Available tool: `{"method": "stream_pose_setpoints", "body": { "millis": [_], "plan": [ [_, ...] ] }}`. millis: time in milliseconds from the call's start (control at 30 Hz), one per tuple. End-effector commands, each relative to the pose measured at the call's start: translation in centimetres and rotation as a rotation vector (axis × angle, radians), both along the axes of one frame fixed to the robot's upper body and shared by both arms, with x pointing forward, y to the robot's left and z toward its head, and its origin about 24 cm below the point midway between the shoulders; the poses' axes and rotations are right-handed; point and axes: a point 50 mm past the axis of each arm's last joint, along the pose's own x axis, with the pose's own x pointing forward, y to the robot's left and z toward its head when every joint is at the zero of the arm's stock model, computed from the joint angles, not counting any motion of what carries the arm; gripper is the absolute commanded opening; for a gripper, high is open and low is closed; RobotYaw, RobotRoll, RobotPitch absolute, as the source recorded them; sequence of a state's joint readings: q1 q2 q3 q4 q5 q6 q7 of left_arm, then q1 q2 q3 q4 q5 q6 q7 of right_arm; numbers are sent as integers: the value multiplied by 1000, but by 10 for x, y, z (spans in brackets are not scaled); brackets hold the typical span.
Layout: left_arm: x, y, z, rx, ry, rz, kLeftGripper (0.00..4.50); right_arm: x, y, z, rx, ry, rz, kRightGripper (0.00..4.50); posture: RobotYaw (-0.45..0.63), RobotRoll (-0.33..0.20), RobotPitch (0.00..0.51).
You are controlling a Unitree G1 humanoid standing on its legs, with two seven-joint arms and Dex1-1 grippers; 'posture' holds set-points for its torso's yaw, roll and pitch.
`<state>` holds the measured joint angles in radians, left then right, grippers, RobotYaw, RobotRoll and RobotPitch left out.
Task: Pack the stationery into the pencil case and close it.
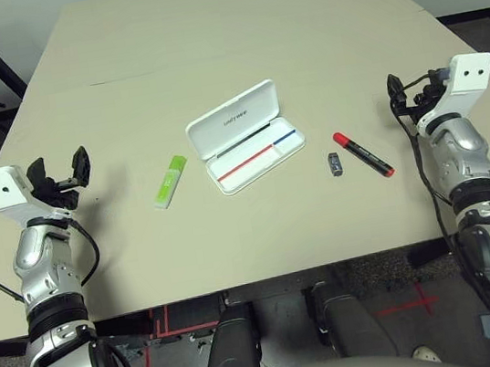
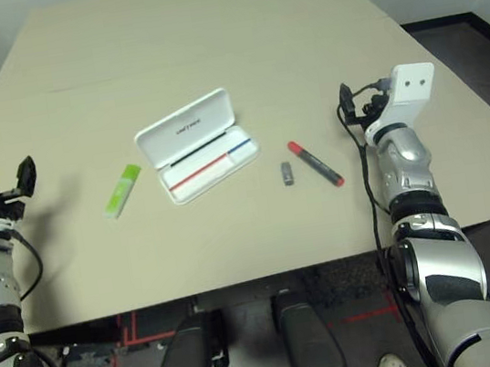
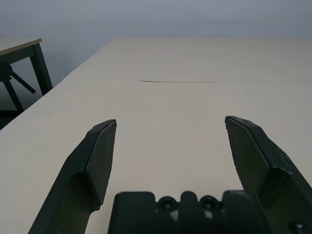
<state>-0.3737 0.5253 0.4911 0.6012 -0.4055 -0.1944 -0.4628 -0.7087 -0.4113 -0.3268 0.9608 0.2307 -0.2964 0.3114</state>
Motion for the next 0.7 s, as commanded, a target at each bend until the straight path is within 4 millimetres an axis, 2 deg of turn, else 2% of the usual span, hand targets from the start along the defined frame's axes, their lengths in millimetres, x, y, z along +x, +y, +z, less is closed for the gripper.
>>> {"method": "stream_pose_setpoints", "body": {
  "millis": [33,333,500,700],
  "plan": [
    [-3,2,-3,-10,10,17,4485,2,3,0,-2,3,8,4500,-36,0,140],
    [-3,-2,-3,-12,8,-1,4485,1,3,1,-11,4,69,4500,-51,0,135],
    [-3,2,1,0,14,-14,4485,7,18,7,-20,65,244,4500,-56,0,142],
    [-3,-1,6,10,18,-53,4485,-5,30,19,-118,85,558,4500,-47,0,135]
  ]
}}
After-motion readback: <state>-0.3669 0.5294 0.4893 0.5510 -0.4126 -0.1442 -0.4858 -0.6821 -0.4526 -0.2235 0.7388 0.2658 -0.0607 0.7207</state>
